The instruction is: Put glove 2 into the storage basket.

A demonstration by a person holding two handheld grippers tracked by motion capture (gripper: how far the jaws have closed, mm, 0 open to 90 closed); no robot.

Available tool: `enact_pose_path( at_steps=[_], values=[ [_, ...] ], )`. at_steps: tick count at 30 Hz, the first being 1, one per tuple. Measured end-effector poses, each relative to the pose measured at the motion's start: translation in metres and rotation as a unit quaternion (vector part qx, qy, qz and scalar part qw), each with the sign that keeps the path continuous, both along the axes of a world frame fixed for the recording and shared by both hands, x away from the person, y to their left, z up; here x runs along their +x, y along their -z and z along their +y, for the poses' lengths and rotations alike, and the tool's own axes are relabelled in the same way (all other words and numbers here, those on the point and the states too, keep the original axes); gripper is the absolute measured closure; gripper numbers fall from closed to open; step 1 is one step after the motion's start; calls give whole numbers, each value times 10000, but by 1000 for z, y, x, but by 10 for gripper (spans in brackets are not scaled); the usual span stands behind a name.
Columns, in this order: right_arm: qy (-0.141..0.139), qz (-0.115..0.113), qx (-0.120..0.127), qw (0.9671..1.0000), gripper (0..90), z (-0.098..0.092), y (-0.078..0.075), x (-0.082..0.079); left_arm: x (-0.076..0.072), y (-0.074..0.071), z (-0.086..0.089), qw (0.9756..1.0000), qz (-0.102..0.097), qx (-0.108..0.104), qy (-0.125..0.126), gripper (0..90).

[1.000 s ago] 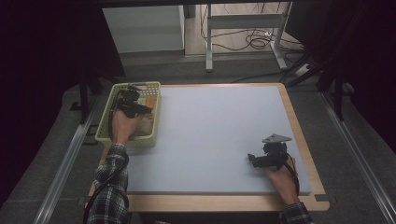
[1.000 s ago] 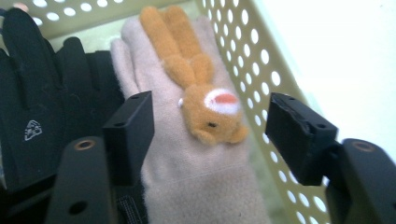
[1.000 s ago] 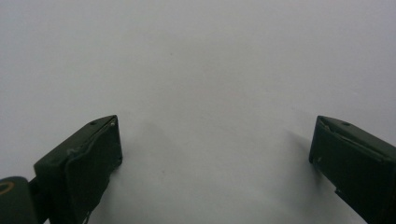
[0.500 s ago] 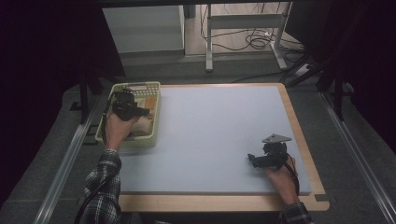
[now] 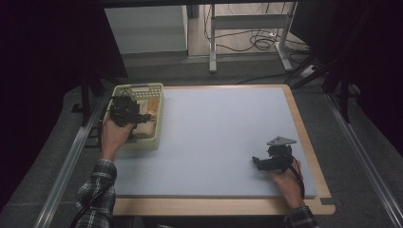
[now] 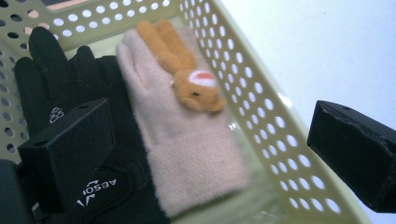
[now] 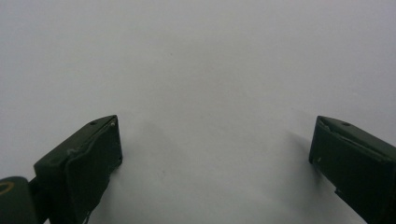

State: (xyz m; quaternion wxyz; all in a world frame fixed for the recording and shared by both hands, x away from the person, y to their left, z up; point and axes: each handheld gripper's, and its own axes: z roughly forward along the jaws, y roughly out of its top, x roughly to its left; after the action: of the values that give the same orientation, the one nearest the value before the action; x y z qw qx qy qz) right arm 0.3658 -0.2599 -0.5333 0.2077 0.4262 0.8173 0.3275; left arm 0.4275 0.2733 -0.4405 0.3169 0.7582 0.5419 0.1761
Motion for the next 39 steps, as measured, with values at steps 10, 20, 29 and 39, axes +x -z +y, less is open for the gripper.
enact_pose_path(
  at_steps=[10, 20, 29, 39],
  values=[
    [3, -1, 2, 10000, 22, 0, 0, 0, -18, 0, -16, 9990, -212, -79, 380, 10],
    [2, 4, -8, 10000, 22, 0, 0, 0, -32, 2, -32, 9971, -368, -63, 656, 10],
    [1, 4, -13, 10000, 21, 0, 0, 0, -45, 2, -50, 9935, -549, -168, 982, 10],
    [-1, 2, -6, 10000, 22, 0, 0, 0, -64, 0, -79, 9873, -738, -89, 1408, 8]
  ],
)
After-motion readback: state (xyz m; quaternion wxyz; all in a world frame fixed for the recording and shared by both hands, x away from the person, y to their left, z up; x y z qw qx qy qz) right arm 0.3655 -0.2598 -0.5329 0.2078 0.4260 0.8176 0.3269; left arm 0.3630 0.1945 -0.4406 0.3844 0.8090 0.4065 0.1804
